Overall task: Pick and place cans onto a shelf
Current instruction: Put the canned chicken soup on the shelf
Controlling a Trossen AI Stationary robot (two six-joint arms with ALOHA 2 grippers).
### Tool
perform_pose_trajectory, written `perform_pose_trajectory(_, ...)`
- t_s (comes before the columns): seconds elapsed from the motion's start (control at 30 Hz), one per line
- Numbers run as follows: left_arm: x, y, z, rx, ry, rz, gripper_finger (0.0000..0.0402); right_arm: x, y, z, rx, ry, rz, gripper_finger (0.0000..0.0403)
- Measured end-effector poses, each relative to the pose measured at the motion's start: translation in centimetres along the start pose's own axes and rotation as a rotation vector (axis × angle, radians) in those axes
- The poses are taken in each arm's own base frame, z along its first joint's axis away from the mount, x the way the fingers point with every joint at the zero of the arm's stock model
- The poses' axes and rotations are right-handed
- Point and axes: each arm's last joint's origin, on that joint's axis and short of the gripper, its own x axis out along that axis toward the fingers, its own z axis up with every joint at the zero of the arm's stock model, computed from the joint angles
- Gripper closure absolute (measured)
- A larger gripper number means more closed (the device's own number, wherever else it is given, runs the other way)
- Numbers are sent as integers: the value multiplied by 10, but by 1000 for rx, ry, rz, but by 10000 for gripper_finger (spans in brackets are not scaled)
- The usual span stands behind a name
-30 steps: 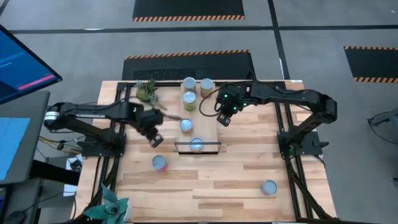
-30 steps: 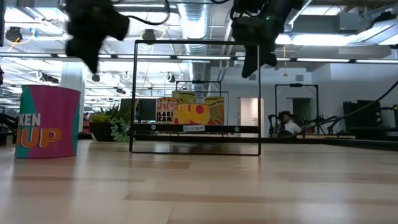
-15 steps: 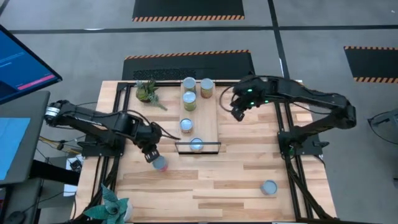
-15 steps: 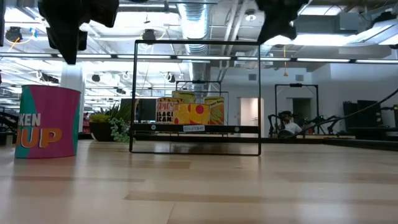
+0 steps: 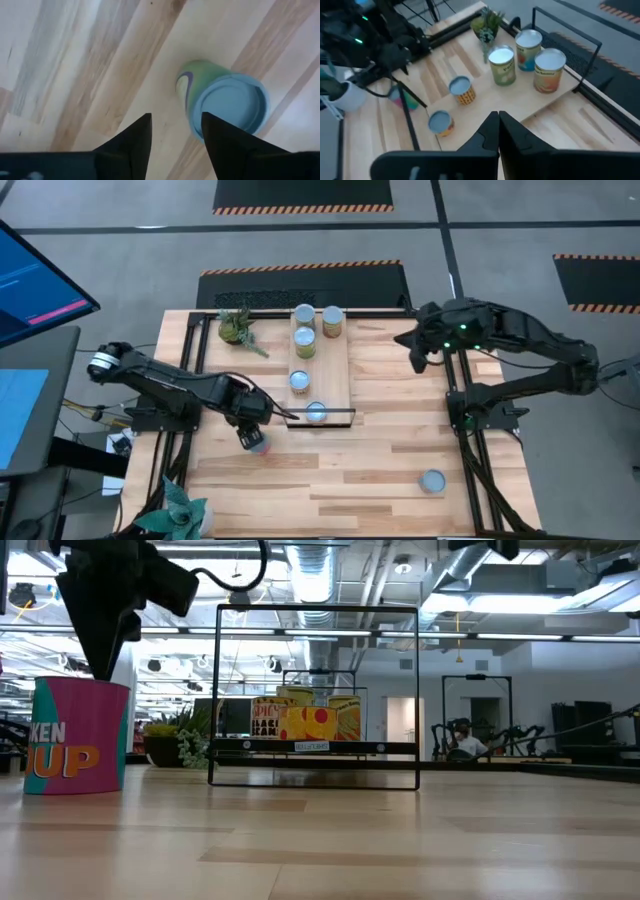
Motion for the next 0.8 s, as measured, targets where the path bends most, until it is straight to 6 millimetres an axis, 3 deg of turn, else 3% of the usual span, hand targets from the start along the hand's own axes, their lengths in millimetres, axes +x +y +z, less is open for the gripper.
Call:
perform_pose_trajectory(0.23, 14, -5, 4, 25, 69, 13, 244, -14, 1, -4, 10, -12, 28, 378)
perform_pose_trajectory(0.6, 20, -9, 9, 27, 55, 2, 245, -13, 3, -8, -3, 21, 32, 377)
perform_pose_trajectory(0.8, 28, -8, 7, -4, 67, -24, 275, -14, 2, -9, -7, 32, 27, 376)
